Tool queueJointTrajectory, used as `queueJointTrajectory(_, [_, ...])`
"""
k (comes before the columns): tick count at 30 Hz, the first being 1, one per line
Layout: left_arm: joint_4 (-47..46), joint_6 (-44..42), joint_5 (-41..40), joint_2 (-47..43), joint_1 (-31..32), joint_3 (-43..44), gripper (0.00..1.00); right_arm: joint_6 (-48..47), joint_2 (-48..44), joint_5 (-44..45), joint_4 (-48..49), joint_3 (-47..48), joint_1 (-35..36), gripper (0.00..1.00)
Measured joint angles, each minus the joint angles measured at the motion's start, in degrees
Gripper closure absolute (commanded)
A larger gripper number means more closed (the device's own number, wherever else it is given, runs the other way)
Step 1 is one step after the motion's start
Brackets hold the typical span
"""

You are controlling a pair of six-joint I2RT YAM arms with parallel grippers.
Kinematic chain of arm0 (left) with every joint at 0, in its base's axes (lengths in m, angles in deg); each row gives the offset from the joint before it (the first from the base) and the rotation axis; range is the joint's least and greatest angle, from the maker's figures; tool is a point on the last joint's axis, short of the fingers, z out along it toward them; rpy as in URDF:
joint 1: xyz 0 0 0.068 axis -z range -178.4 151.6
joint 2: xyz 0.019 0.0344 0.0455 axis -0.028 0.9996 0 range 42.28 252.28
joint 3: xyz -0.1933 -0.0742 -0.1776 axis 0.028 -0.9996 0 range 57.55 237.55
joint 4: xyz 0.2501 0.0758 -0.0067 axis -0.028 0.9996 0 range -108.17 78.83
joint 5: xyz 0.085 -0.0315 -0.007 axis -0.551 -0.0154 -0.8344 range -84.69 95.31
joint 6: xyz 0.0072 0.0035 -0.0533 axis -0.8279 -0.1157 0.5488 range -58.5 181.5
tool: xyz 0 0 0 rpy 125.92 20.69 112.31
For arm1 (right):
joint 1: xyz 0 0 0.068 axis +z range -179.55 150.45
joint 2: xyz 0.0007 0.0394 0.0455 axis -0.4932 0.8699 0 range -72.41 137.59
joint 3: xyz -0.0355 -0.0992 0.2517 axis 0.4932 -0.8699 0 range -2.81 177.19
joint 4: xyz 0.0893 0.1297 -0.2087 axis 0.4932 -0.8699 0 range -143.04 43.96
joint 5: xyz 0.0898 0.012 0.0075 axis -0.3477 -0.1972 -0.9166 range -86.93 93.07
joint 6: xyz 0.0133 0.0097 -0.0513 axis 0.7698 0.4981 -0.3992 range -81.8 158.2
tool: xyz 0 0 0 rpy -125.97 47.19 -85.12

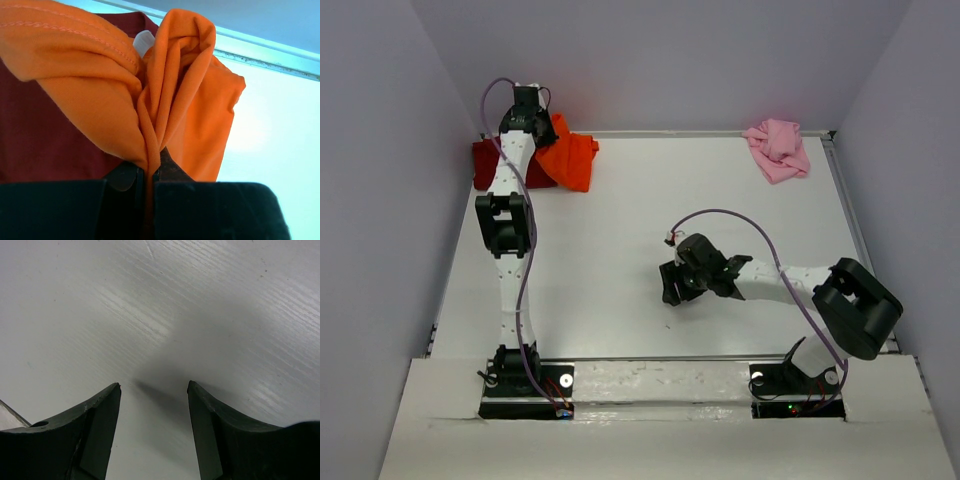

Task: Fold and stack the t-shirts
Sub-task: Put the neatly folded tshirt into the corner of the board with the left arm

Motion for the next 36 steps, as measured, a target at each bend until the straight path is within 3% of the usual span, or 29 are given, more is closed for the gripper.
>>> queueJointTrajectory(36, [-0.6, 1.5, 5.1, -9.9, -5.2, -2.3, 1.00, -0.5, 0.5, 2.0, -0.2, 0.8, 0.3, 0.38])
